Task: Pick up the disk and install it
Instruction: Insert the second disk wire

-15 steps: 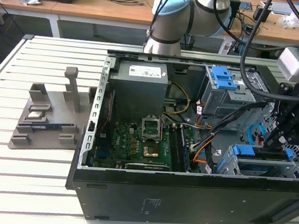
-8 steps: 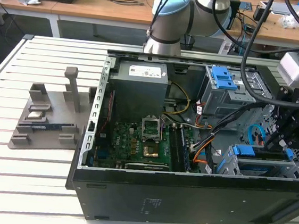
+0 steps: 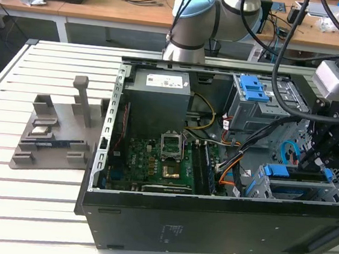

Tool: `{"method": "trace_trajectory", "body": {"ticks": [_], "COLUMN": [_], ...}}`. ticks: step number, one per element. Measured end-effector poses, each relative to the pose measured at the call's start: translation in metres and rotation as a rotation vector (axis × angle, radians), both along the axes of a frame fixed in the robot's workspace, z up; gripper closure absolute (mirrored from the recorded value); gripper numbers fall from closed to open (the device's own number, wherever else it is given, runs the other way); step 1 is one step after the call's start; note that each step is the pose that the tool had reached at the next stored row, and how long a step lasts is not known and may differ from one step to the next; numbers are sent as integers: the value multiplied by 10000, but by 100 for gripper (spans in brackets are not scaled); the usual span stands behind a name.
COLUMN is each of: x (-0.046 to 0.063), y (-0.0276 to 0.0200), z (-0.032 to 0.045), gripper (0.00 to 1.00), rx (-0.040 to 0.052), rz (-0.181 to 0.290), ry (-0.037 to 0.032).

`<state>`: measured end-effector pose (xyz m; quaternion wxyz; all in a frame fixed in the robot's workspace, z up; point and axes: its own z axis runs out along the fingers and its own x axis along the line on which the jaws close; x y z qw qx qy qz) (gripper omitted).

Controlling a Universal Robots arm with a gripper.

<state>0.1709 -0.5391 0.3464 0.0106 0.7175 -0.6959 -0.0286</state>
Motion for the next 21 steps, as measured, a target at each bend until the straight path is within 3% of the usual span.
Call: {"method": "trace_trajectory", "body": {"ticks": [14,16,20,21], "x": [0,0,-1,0], "y": [-17,-17,-17,-16], "z": [-67,-67,99,124], "gripper": [84,76,76,84], "rx": [28,28,27,27], "rz": [1,1,0,1], "ry": [0,0,-4,-4]}}
